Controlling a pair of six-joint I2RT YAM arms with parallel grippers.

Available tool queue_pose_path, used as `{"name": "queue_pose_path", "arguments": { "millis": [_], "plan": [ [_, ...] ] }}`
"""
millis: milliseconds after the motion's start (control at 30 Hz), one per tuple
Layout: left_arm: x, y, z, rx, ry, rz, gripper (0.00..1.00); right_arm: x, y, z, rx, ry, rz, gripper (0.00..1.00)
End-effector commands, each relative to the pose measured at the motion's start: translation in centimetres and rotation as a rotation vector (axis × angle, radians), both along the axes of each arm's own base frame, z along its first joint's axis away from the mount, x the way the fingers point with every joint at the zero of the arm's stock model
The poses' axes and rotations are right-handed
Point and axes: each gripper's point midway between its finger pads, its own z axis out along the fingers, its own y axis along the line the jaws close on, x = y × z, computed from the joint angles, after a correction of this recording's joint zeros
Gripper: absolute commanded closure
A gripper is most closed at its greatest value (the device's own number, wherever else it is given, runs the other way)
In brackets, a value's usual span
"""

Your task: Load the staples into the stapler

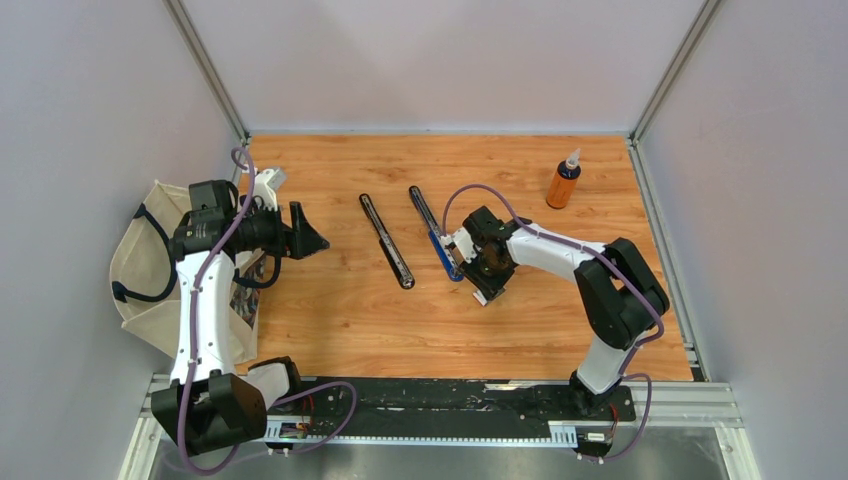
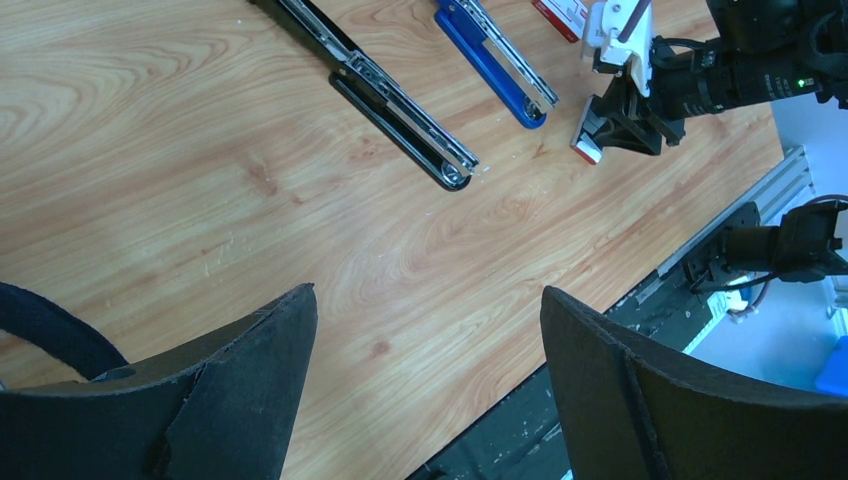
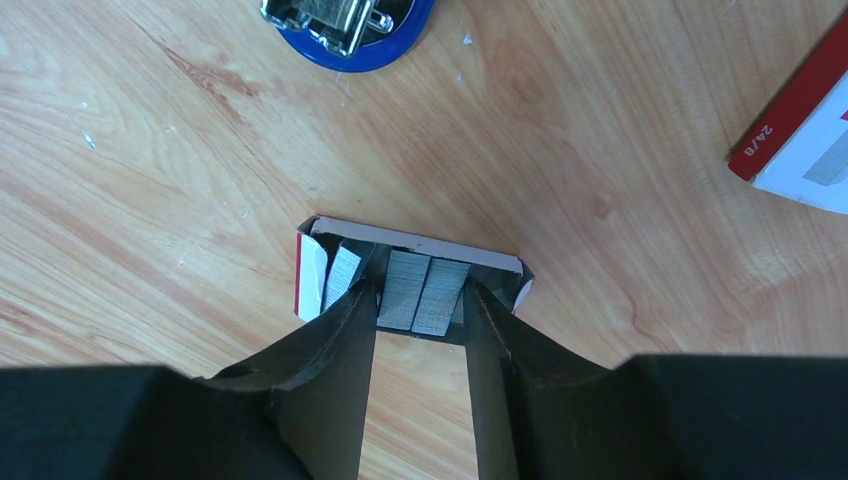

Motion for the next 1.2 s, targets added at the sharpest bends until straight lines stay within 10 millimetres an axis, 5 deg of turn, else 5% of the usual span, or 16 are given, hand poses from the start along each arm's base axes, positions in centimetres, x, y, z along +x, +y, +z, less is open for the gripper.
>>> {"name": "queue_pose_path", "arguments": {
  "millis": [0,633,1167],
  "plan": [
    [0.0,0.1,0.8,-0.002,-0.046,0.006,0.10,0.9,0.5,0.0,0.000,-0.031,-0.012,0.60],
    [0.0,0.2,0.9,-0.005,-0.048,0.012,0.10,1.7,-0.1,0.5,-0.021,-0.083,-0.026,0.68],
    [-0.1,0.1,0.9,-0.013,-0.047,0.008,0.10,5.0,-7.0,1.6,-0.076,-0.138,-0.265,0.69]
  ]
}}
